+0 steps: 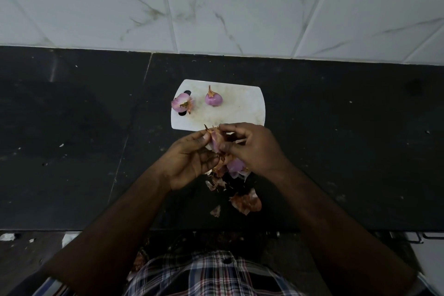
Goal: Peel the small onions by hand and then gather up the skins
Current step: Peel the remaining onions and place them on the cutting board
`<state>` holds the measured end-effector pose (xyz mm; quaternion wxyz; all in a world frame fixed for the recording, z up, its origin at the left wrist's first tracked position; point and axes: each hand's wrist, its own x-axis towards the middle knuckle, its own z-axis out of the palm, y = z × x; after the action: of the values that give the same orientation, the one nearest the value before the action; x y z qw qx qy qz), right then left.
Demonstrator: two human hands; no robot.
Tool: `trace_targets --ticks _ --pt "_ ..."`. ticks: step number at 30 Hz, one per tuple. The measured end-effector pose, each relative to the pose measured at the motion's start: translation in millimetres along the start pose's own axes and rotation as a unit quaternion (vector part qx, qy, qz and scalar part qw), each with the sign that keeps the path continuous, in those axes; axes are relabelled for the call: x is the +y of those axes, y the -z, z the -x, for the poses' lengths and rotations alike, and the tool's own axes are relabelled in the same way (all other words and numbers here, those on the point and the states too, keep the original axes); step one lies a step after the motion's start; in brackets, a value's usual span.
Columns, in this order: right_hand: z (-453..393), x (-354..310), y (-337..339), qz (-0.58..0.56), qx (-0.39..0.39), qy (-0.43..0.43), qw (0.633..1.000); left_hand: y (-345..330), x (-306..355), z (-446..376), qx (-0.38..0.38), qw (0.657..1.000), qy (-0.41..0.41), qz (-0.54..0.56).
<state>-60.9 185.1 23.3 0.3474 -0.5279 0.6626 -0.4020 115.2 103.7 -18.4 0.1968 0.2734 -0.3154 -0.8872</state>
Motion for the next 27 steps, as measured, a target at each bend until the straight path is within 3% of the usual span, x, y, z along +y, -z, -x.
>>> trace_targets --ticks 5,10,27 --pt "-5 6 -4 0.064 0.051 0.03 0.996 -5 3 1 0.022 0.997 -0.02 -0.075" --pt "0 -5 -5 0.043 0.032 0.02 0.998 -7 3 2 0.055 0.996 -0.03 -0.059" --pt "5 -6 -14 0.093 0.091 0.088 0.988 -18 3 1 0.094 0.991 -0.054 -0.082"
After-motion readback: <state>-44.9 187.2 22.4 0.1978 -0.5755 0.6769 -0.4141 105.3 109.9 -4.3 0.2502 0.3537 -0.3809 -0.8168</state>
